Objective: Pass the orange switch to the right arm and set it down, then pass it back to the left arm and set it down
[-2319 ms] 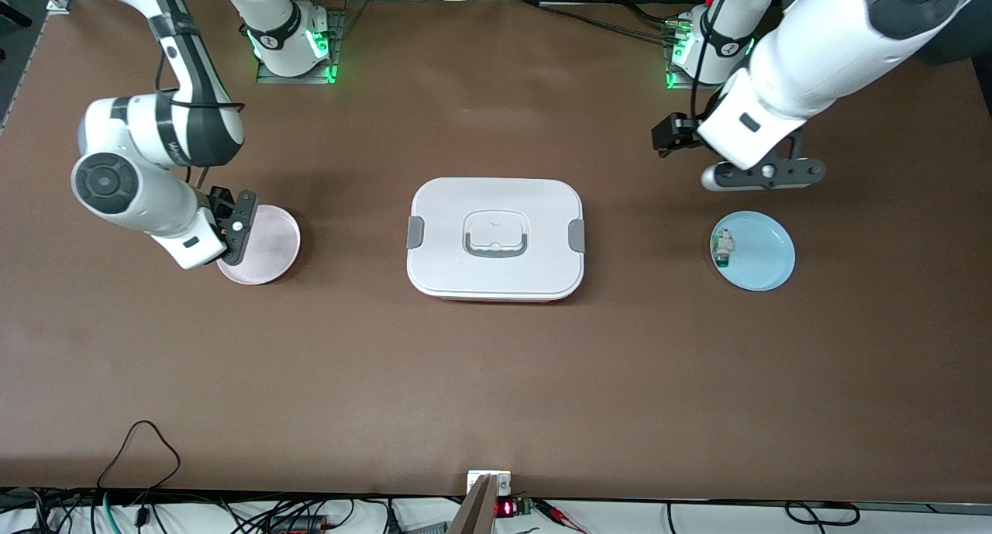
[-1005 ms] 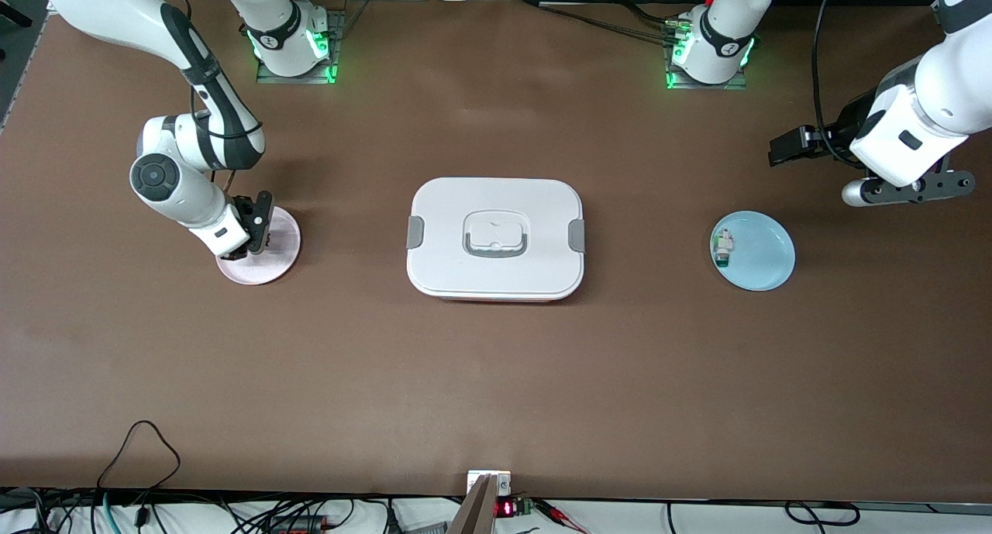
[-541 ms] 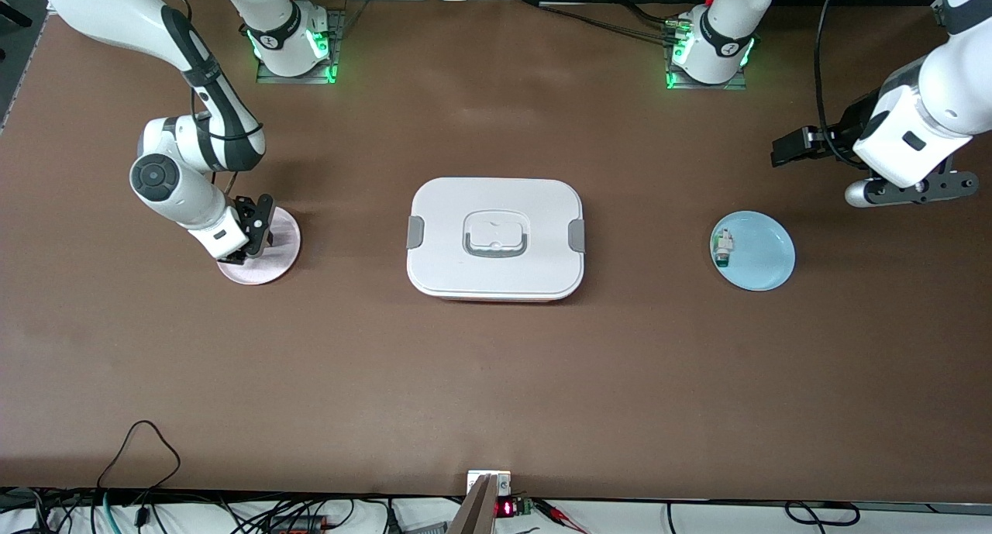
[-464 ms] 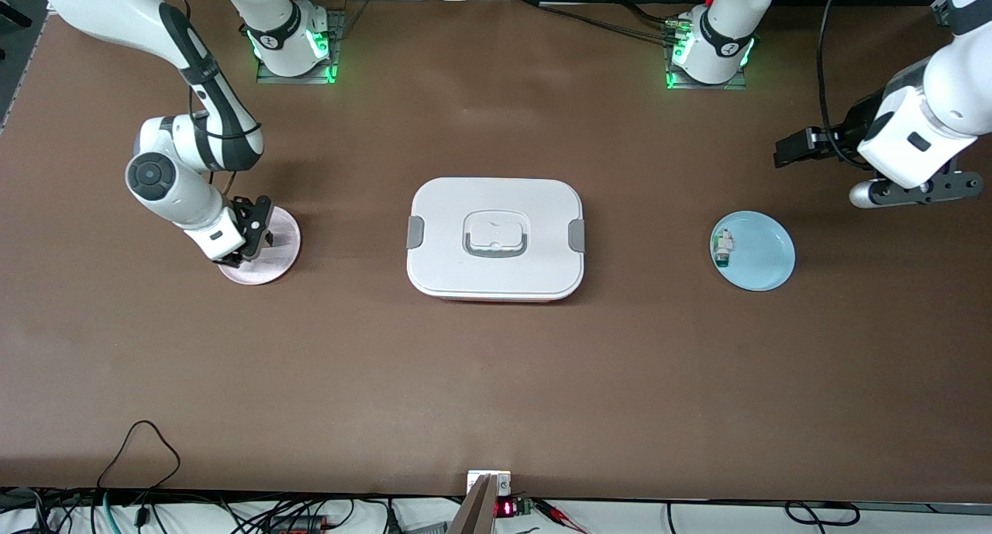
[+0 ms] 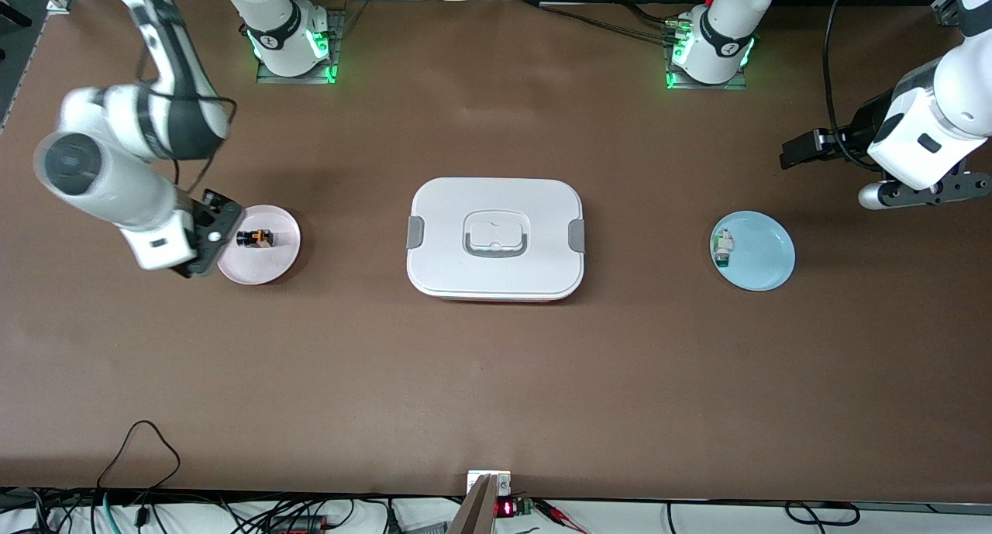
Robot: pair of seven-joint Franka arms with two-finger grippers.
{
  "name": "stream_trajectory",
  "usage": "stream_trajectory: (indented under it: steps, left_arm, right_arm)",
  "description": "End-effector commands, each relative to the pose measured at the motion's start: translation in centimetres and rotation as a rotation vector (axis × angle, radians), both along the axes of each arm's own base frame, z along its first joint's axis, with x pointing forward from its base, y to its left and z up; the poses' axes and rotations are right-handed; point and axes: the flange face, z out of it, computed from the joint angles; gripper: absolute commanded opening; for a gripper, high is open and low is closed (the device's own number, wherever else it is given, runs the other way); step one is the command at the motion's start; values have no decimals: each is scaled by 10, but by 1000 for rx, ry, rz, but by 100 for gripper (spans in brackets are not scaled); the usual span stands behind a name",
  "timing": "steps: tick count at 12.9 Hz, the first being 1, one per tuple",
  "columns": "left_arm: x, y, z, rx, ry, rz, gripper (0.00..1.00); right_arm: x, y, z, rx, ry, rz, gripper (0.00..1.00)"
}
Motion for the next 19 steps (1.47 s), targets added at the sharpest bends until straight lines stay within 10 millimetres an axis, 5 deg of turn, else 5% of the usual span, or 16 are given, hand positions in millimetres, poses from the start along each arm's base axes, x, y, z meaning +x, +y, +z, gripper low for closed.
stream_trajectory:
  steps: [1, 5, 9, 11, 14, 17, 19]
  left_arm:
    - [-5, 3, 5, 20, -6, -24, 100]
    - [-1, 22, 5, 12, -21, -38, 100]
    - [2, 41, 3, -3, -38, -98, 100]
    - [8, 49, 5, 26, -85, -207, 100]
    - [10, 61, 3, 27, -98, -254, 100]
    - [10, 63, 6, 29, -104, -246, 100]
    - [10, 87, 4, 30, -99, -210, 100]
  right_arm:
    - [15, -5, 40, 99, 36, -165, 100]
    - [20, -7, 104, 91, 6, -454, 100]
    - [5, 25, 159, 28, 49, -940, 100]
    - [-1, 29, 179, 14, 62, -992, 100]
    - [-3, 12, 209, 0, 17, -1014, 100]
    - [1, -24, 210, -138, -91, -1059, 100]
    - [0, -38, 210, -143, -88, -1085, 100]
